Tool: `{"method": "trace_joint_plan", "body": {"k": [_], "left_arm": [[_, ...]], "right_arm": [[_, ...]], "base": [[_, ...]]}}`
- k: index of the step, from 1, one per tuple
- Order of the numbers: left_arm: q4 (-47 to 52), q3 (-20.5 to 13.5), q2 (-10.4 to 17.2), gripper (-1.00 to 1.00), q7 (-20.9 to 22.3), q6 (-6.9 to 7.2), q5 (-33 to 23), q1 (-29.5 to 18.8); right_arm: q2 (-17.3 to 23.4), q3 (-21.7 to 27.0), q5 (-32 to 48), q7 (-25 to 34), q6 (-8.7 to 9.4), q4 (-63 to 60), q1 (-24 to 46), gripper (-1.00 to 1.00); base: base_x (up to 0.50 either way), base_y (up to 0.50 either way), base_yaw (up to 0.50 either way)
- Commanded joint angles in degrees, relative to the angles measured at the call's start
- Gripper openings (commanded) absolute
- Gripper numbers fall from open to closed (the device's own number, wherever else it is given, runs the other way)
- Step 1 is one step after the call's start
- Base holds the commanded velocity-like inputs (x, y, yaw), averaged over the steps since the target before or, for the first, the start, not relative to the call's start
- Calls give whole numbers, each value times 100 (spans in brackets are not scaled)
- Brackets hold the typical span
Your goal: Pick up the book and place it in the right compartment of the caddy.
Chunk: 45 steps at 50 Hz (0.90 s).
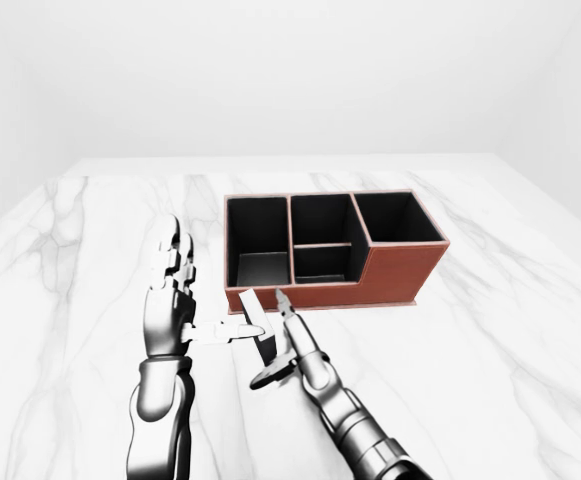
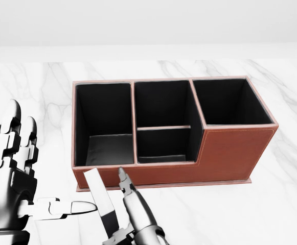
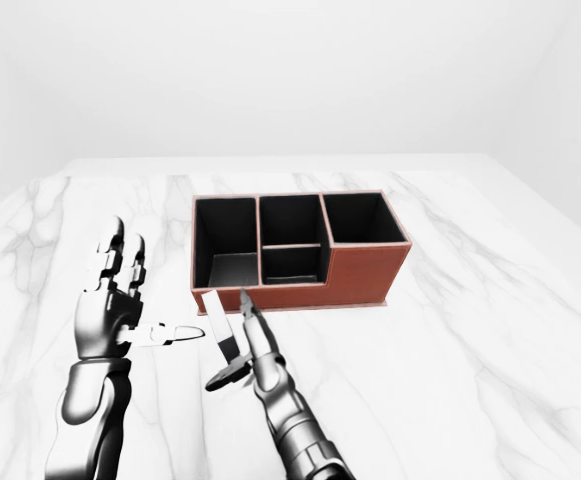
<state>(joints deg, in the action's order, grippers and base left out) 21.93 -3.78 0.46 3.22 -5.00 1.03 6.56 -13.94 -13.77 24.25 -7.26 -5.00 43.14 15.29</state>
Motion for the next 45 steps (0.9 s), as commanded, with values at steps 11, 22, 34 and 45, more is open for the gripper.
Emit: {"method": "trace_joint_plan", "body": {"k": [11,22,34,45], "left_arm": [[1,30,-9,100,65,0,42,75],[-32,32,-6,100,81,0,52,85],[-83,16,-5,100,81,0,57,69],[7,8,-7,100,65,0,78,71]], "right_arm": [[-165,61,138,-96,0,456,323,100],[-183,30,90,54,0,404,227,-100],[-166,93,-127,99,0,426,143,-100],[19,-5,-238,246,0,-1666,-269,-100]], "base": [[0,0,0],[0,0,0],[0,0,0],[0,0,0]]}}
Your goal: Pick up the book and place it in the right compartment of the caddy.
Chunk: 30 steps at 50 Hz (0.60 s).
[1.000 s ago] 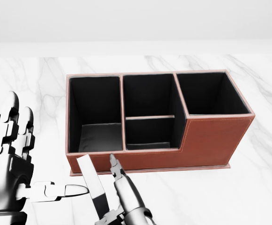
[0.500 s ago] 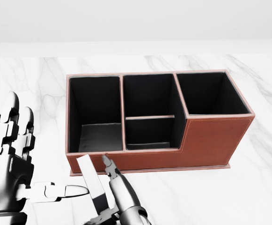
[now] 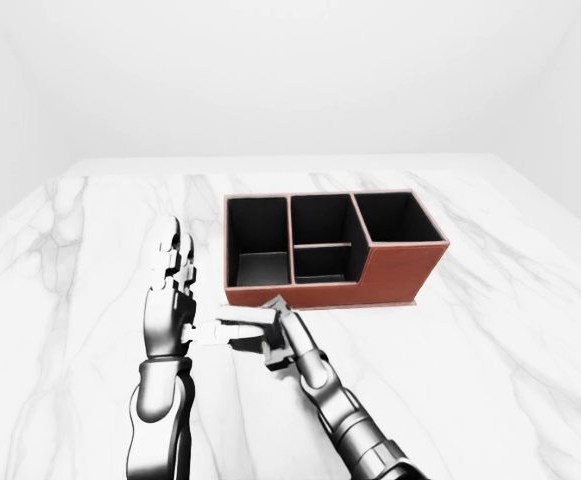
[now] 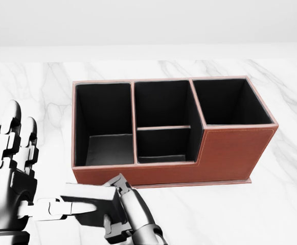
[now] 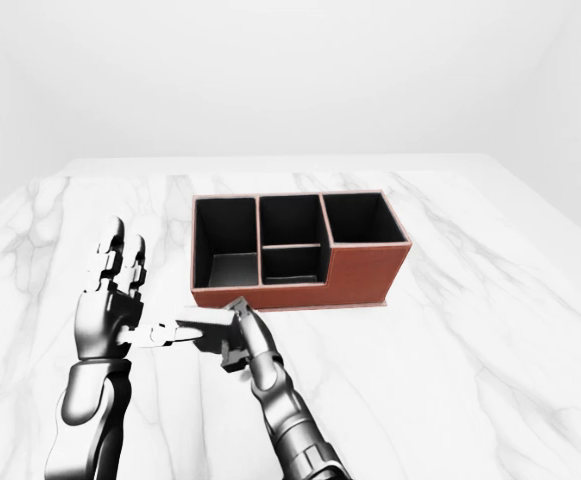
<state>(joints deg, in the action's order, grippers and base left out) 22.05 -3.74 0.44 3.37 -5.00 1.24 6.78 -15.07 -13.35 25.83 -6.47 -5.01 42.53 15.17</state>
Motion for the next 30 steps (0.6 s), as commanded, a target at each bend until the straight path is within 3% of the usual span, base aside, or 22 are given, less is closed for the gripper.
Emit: {"method": "trace_joint_plan", "body": {"k": [1,10,16,26,30], "left_arm": [[-2,5,-5,100,47,0,54,50],[-61,-4,-1,100,54,0,60,37],[-119,9,-1,100,56,0,33,43],[-82,19,4,100,49,0,13,27],[-75,29,-1,100,50,0,3,45]], "right_arm": [[186,-68,-390,192,1,-1960,-260,-100],[578,343,-1106,387,1,-3362,90,-100],[923,814,-1635,405,411,-3520,554,-100],[1260,1091,-2001,436,643,-3651,743,-100],[1385,1206,-2089,468,907,-3866,913,-100]], "base": [[0,0,0],[0,0,0],[0,0,0],[0,0,0],[0,0,0]]}}
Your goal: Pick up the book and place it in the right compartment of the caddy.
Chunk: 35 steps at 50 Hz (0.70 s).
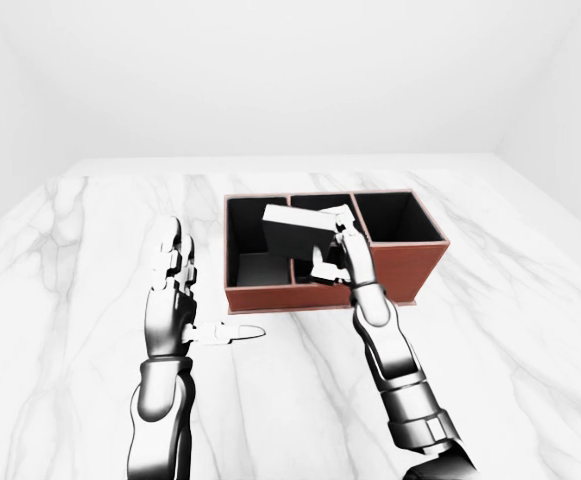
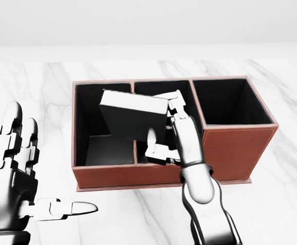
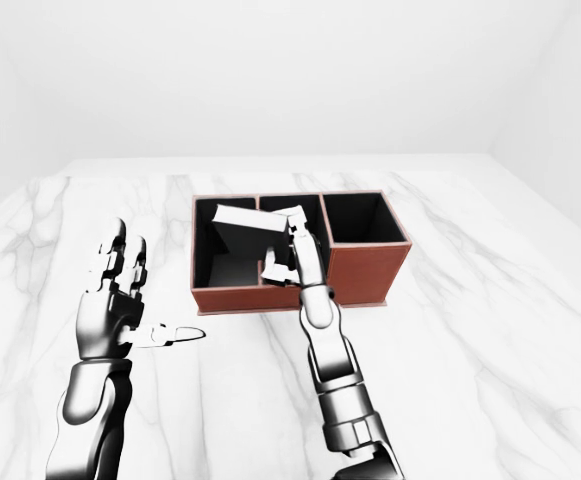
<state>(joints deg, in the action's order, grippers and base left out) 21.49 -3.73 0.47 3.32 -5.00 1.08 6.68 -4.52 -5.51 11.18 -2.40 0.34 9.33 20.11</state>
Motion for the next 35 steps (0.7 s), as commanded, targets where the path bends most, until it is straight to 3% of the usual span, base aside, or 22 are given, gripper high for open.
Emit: {"method": "trace_joint_plan", "body": {"k": [1,16,35], "left_arm": [[-33,34,-7,100,56,0,14,63],[-75,35,-3,100,54,0,9,49],[-111,18,0,100,33,0,4,31]], "right_arm": [[387,490,-663,63,426,-545,529,-100],[1064,963,-958,16,466,-90,1761,-100],[1614,1246,-1098,68,466,655,2259,-100]], "base": [[0,0,0],[0,0,0],[0,0,0]]}}
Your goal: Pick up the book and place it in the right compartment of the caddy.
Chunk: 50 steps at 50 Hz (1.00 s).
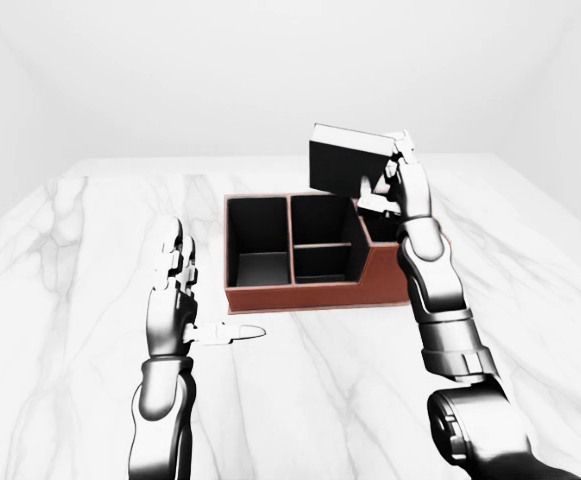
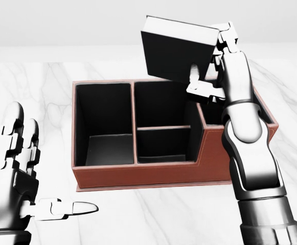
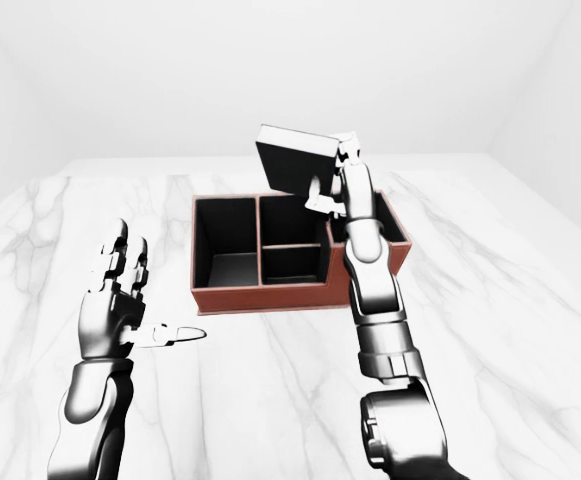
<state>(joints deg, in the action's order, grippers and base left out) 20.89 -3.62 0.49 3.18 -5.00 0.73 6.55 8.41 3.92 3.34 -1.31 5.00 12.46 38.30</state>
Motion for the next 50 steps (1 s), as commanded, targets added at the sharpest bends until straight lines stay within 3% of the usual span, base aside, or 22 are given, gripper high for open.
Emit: {"method": "trace_joint_plan", "body": {"k": [1,9,15,24,37,50], "left_arm": [[-50,9,-3,100,46,0,37,46],[-36,10,3,100,52,0,35,27],[-69,13,-2,100,56,0,30,37],[-43,18,1,100,58,0,21,42],[-65,18,5,100,62,0,18,43],[-150,13,3,100,59,0,5,34]], "right_arm": [[356,323,-326,-46,0,403,466,-100],[612,450,-445,-57,-11,794,666,-100],[791,546,-592,-85,-142,1137,788,-100],[997,617,-649,-95,-503,1668,828,-100],[1157,675,-678,-131,-811,2165,867,-100],[1229,680,-648,-140,-1000,2614,912,-100]], "base": [[0,0,0],[0,0,0],[0,0,0],[0,0,0],[0,0,0],[0,0,0]]}}
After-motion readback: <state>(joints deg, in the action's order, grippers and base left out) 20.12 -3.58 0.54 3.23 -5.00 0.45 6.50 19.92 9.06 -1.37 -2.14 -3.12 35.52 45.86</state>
